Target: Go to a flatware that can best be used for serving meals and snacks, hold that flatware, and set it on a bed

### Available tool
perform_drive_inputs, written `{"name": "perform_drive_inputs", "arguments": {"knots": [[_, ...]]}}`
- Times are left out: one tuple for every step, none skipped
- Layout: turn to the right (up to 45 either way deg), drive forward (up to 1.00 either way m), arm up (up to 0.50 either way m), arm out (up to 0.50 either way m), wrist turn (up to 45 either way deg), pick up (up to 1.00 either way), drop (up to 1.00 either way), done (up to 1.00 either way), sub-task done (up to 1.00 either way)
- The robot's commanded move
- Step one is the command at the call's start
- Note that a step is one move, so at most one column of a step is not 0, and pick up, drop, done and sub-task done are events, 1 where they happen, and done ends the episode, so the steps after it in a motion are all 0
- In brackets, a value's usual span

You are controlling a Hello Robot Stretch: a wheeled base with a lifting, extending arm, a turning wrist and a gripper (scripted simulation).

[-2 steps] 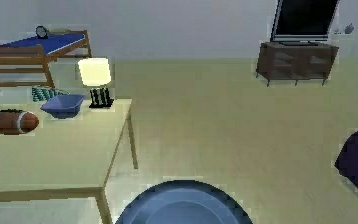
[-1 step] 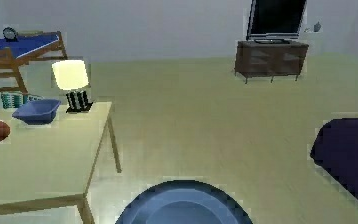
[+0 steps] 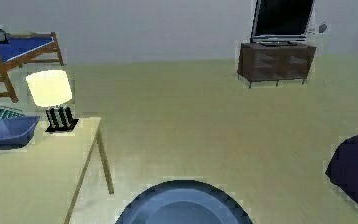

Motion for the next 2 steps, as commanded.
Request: {"name": "perform_drive_inputs", "arguments": {"knots": [[15.0,0.0,0.0,0.0,0.0,0.0,0.0,0.0,0.0],[0.0,0.35,0.0,0.0,0.0,0.0,0.0,0.0,0.0]]}}
